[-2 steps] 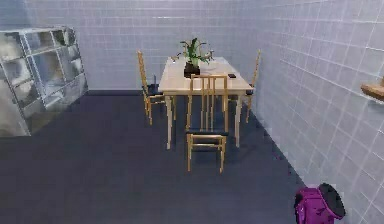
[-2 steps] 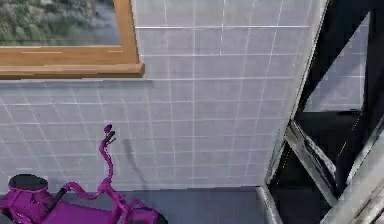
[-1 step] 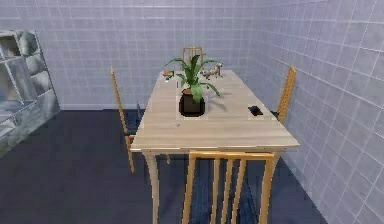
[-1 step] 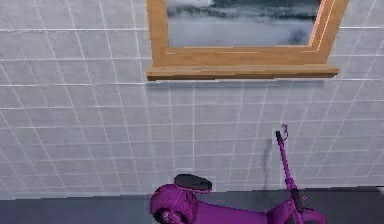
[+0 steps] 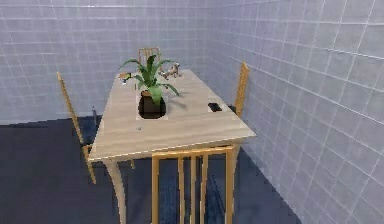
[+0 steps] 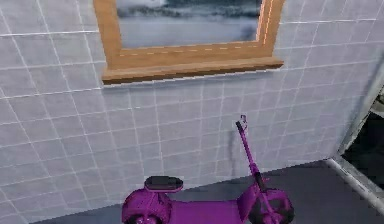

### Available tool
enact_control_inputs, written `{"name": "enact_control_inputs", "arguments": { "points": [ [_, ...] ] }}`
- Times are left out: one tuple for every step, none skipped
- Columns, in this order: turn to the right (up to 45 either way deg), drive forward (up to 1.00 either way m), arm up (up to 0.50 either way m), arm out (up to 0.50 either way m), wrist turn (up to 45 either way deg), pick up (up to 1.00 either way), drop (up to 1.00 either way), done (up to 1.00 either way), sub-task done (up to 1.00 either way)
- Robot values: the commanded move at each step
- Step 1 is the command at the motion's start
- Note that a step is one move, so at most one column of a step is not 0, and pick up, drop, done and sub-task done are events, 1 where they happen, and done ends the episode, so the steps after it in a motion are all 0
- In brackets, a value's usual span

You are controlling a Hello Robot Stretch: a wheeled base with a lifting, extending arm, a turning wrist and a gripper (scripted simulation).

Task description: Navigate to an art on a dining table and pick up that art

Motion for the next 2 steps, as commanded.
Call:
{"name": "enact_control_inputs", "arguments": {
  "points": [
    [0.0,0.15,0.0,0.0,0.0,0.0,0.0,0.0,0.0],
    [-45.0,0.0,0.0,0.0,0.0,0.0,0.0,0.0,0.0]
  ]
}}
